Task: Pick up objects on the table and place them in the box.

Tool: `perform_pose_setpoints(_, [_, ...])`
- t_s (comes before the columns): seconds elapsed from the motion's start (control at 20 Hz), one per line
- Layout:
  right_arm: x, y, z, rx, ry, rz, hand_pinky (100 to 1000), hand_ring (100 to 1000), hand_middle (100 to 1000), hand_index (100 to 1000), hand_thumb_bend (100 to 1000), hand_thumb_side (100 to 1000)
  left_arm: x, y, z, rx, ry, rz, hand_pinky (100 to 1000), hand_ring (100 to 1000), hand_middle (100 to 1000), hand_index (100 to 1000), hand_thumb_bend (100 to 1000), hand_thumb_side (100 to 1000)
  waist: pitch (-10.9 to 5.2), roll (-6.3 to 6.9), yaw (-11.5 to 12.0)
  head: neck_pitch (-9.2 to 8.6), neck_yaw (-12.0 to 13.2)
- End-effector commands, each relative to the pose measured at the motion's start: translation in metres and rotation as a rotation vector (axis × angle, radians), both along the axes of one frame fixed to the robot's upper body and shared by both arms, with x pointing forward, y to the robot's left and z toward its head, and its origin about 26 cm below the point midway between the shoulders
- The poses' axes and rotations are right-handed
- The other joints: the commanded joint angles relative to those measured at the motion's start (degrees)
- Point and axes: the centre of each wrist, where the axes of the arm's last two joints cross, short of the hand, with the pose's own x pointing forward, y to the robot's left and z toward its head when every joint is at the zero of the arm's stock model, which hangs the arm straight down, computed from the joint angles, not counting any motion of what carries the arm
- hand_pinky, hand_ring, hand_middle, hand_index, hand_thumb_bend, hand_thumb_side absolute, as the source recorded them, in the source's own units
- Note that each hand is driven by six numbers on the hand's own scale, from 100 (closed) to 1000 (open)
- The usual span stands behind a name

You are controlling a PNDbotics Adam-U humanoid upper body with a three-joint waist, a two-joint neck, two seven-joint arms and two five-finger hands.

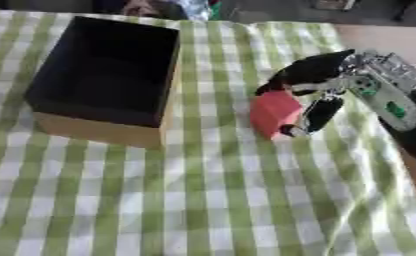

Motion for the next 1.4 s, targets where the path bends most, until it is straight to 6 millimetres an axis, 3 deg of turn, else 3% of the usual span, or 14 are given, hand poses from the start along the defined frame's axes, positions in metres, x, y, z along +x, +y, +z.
perform_pose_setpoints(0.05, [-0.002, -0.003, 0.016, 0.015, -0.066, -0.008, 807, 849, 690, 883, 215, 436, -0.002, 0.000, 0.008, 0.014, -0.026, -0.005, 828, 529, 647, 753, 177, 783, -0.40, -0.59, -0.1, -0.64, 0.0])
perform_pose_setpoints(0.2, [-0.004, -0.002, 0.018, 0.041, -0.106, -0.004, 800, 840, 675, 836, 170, 433, -0.002, 0.000, 0.008, 0.017, -0.024, -0.007, 828, 530, 648, 753, 178, 783, -0.59, -0.59, -0.2, -0.59, 0.0])
perform_pose_setpoints(0.25, [-0.005, -0.002, 0.018, 0.047, -0.120, -0.003, 787, 826, 637, 759, 115, 406, -0.002, 0.000, 0.008, 0.017, -0.024, -0.008, 828, 530, 648, 753, 178, 784, -0.67, -0.62, -0.3, -0.64, -0.1])
perform_pose_setpoints(0.3, [-0.005, -0.002, 0.018, 0.051, -0.131, -0.002, 784, 822, 625, 739, 100, 396, -0.001, 0.000, 0.008, 0.017, -0.023, -0.009, 828, 530, 647, 753, 178, 784, -0.72, -0.64, -0.3, -0.75, -0.1])
perform_pose_setpoints(0.45, [-0.005, -0.003, 0.016, 0.063, -0.154, -0.002, 769, 796, 578, 665, 100, 343, -0.001, 0.000, 0.008, 0.018, -0.021, -0.011, 828, 530, 648, 753, 178, 784, -0.86, -0.59, -0.4, -0.87, -0.2])
perform_pose_setpoints(0.65, [-0.008, -0.001, 0.019, 0.106, -0.189, 0.011, 757, 767, 523, 594, 100, 347, -0.002, 0.000, 0.008, 0.017, -0.020, -0.010, 828, 531, 648, 753, 179, 784, -1.09, -0.47, -0.5, -0.89, -0.1])
perform_pose_setpoints(0.9, [-0.015, 0.003, 0.035, 0.164, -0.233, 0.034, 754, 748, 508, 588, 100, 332, -0.002, 0.001, 0.008, 0.017, -0.020, -0.009, 826, 531, 648, 753, 179, 783, -1.40, -0.37, -0.7, -0.59, -0.1])
perform_pose_setpoints(1.2, [-0.030, 0.019, 0.075, 0.228, -0.311, 0.109, 743, 729, 510, 594, 100, 306, -0.002, 0.002, 0.007, 0.021, -0.016, -0.008, 826, 531, 649, 753, 179, 783, -1.76, -0.35, -1.1, 0.19, -0.1])
perform_pose_setpoints(1.25, [-0.031, 0.023, 0.081, 0.238, -0.319, 0.124, 741, 727, 511, 594, 100, 367, -0.002, 0.002, 0.007, 0.021, -0.016, -0.009, 826, 531, 649, 753, 179, 782, -1.80, -0.35, -1.1, 0.28, -0.2])
perform_pose_setpoints(1.3, [-0.033, 0.027, 0.087, 0.246, -0.323, 0.139, 740, 726, 511, 594, 100, 304, -0.002, 0.001, 0.007, 0.022, -0.016, -0.011, 826, 531, 649, 753, 179, 782, -1.82, -0.34, -1.1, 0.34, -0.3])
perform_pose_setpoints(1.4, [-0.034, 0.035, 0.096, 0.262, -0.324, 0.167, 736, 718, 509, 593, 100, 304, -0.002, 0.001, 0.007, 0.024, -0.017, -0.015, 825, 531, 649, 753, 178, 782, -1.84, -0.31, -0.9, 0.44, -0.6])
